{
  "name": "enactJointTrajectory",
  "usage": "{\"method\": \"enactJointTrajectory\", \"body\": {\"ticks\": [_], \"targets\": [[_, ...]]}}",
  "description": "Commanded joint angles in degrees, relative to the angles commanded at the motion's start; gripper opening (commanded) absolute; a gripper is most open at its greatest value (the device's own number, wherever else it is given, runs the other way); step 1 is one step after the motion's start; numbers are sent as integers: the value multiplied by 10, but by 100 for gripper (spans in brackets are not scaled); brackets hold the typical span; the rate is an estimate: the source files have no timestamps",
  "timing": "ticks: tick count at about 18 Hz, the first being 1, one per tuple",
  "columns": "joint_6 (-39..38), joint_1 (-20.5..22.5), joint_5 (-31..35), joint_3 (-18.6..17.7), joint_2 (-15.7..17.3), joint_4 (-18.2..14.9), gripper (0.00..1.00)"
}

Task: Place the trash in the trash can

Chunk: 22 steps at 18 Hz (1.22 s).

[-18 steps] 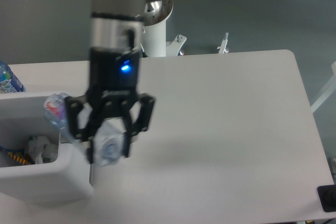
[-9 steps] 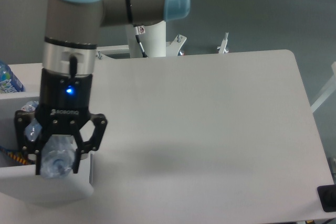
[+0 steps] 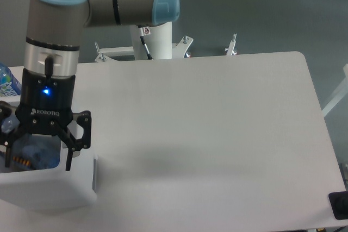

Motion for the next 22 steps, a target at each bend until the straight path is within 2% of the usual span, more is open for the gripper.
{"method": "enactJointTrajectory", "body": {"ticks": [3,9,11,14,18,19,22], "targets": [[35,26,40,5,8,-1,100],[167,88,99,12,18,-8,100],[216,114,110,2,35,-16,100],[308,145,135,-22,65,-74,100],[445,174,203,-25,83,-166,100],[468,181,221,-25,86,-179,100],[481,193,248,-29,88,-181,100]]}}
